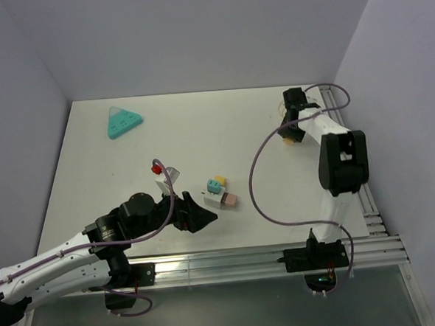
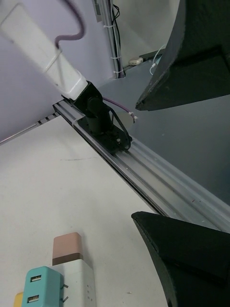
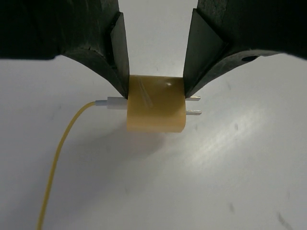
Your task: Insert the plug
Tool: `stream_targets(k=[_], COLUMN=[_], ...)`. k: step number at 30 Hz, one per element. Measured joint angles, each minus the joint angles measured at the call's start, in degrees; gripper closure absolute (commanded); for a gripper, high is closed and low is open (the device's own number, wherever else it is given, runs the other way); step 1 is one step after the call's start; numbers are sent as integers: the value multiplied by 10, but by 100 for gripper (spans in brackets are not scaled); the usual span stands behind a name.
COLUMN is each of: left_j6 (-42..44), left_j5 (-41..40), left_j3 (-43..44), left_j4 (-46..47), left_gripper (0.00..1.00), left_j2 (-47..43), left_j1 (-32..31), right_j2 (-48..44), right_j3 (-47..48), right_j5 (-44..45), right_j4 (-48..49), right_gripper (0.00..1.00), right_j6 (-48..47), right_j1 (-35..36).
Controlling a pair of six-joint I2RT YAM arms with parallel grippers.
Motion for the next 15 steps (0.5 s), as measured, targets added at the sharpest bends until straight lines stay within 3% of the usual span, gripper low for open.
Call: stream_targets(k=[7,15], left_j6=[-41,-98], left_j5=[3,23], left_j3=[-15,-95], left_j4=[41,169], left_gripper=[19,27], left_j2=[7,54], left_j1=[0,0], right_j2=[-308,-636], right_j3=[-270,-509], right_j5=[-16,-47], right_j4=[79,119], right_gripper=[100,100], right_j6=[6,51], right_j1=[96,243])
